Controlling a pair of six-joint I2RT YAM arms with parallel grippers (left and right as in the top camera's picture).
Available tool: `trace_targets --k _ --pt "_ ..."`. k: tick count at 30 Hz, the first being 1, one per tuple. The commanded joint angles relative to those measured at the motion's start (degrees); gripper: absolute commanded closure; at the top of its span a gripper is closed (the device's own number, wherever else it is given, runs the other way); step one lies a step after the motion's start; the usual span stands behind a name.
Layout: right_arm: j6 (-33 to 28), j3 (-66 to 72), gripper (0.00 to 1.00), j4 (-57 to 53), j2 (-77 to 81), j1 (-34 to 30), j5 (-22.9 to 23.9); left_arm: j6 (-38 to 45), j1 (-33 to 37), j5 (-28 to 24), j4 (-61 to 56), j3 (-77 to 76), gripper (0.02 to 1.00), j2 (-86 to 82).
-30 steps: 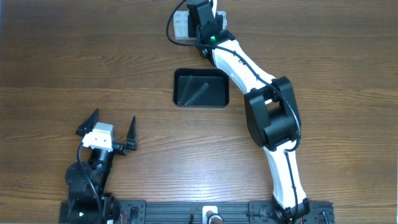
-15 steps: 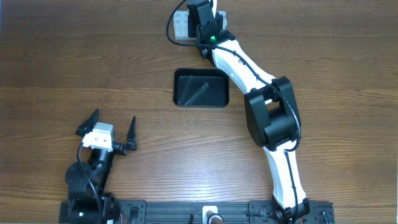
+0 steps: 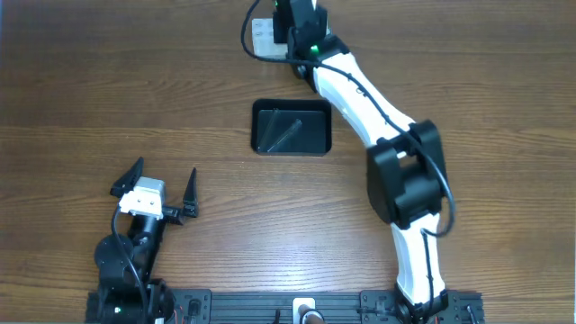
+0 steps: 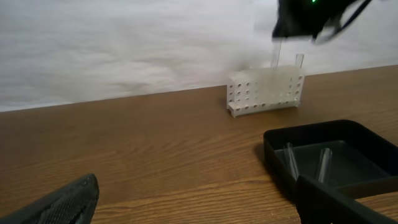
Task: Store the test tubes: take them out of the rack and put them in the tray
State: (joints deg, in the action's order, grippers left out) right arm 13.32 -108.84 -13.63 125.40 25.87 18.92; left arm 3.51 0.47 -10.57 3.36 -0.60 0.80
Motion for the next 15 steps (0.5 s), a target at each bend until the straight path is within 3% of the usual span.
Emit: trace_targets --k 1,8,15 --pt "-1.4 -1.42 0.906 -0.28 -9.22 -0.33 1.11 0.57 0.44 -0.94 0.04 0.26 0.018 -0.46" --pt "-1.18 -1.42 0.908 -11.74 -15.41 0.11 -0.85 0.57 0.44 -0.94 0.04 0.26 0.018 -0.46" --pt "-0.09 -0.57 0.932 -30.08 -13.64 -0.46 -14.78 0.57 0.44 -0.94 0.04 0.26 0.018 -0.46"
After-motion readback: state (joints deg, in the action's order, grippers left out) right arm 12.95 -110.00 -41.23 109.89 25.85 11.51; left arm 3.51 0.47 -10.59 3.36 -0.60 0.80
